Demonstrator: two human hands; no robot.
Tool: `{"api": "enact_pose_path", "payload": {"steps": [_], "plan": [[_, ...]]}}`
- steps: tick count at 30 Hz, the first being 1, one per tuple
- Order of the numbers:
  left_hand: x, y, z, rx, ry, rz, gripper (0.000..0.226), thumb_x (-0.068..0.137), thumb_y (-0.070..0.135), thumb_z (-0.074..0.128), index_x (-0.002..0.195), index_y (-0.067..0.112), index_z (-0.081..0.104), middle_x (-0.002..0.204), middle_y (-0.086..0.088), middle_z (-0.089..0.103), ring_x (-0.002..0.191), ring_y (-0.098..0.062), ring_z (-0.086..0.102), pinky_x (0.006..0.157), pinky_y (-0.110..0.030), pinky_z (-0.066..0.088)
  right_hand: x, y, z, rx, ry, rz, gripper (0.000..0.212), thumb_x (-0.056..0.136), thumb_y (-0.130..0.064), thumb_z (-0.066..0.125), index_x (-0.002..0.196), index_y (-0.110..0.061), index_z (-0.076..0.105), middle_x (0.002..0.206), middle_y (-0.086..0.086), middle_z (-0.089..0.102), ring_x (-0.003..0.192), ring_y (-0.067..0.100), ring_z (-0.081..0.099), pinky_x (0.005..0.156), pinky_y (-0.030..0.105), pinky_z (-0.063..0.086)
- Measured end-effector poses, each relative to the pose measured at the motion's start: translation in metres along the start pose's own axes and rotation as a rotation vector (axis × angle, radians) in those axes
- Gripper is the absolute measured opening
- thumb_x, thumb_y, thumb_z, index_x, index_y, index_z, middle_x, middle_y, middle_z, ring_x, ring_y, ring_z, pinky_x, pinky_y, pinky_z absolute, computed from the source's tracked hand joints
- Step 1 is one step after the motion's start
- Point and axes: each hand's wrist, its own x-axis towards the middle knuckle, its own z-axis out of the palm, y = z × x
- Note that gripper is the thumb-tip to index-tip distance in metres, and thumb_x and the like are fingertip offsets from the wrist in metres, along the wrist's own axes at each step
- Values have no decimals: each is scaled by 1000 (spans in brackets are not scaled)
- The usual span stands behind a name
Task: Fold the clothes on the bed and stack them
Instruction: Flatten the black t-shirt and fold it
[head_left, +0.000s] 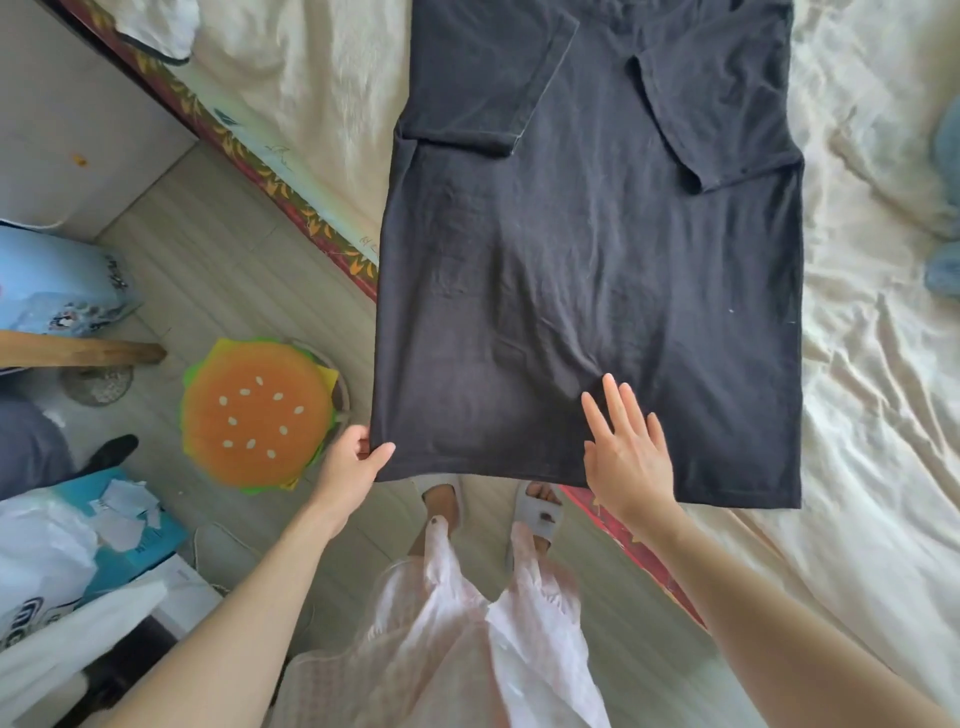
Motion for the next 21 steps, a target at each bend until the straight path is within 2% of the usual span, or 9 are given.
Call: {"api": "enact_pose_path", "payload": {"steps": [3, 6, 11, 14, 16, 18, 19, 21], "plan": [[-16, -5, 6, -48, 42, -24, 17, 95, 5, 53, 83, 17, 58, 92, -4, 64, 85, -18, 62, 86, -37, 51, -15, 27, 9, -38, -27, -29, 61, 97, -24, 41, 152, -20, 13, 160, 4, -7, 147, 22, -5, 118, 42, 9], [-33, -7, 15, -111, 159, -23, 24, 99, 16, 48, 77, 4, 49, 82, -4, 53, 76, -16, 61, 81, -31, 51, -36, 58, 18, -62, -44, -55, 60, 98, -25, 39, 152, -21, 13, 160, 5, -7, 147, 21, -6, 119, 40, 4], [-58, 5, 31, -412, 307, -31, 24, 102, 19, 42, 112, -1, 52, 110, -14, 56, 96, -28, 59, 88, -37, 49, -71, 113, 31, -88, -79, -52, 58, 100, -24, 34, 153, -24, 11, 160, 1, -9, 147, 19, -8, 120, 40, 3], [-71, 16, 40, -530, 365, -36, 29, 102, 16, 42, 123, -3, 47, 115, -14, 53, 99, -29, 59, 90, -38, 49, -87, 139, 36, -94, -119, -68, 52, 100, -25, 34, 150, -21, 22, 160, 1, -5, 147, 19, -5, 119, 39, 6], [-78, 22, 44, -551, 382, -24, 32, 102, 13, 41, 127, -6, 44, 118, -15, 51, 100, -31, 57, 91, -39, 48, -95, 148, 34, -64, -99, -51, 42, 100, -23, 35, 141, -18, 43, 160, 2, 11, 147, 19, 7, 116, 37, 16], [-83, 24, 47, -539, 399, -17, 32, 102, 9, 40, 129, -7, 43, 119, -16, 50, 100, -30, 57, 91, -38, 48, -98, 153, 29, 77, 65, 24, 33, 97, -15, 40, 123, -12, 61, 146, 9, 42, 136, 27, 35, 105, 40, 34], [-85, 24, 48, -534, 415, -14, 32, 101, 8, 41, 129, -7, 44, 119, -16, 50, 99, -29, 57, 90, -37, 48, -98, 156, 26, 194, 184, 89, 29, 96, -11, 43, 117, -8, 63, 133, 11, 54, 124, 31, 47, 97, 41, 40], [-87, 24, 46, -539, 447, -7, 31, 101, 7, 43, 128, -7, 46, 117, -15, 52, 98, -28, 57, 87, -35, 48, -92, 163, 20, 433, 329, 256, 28, 95, -16, 49, 120, -5, 57, 120, 12, 57, 110, 31, 53, 87, 39, 44]]}}
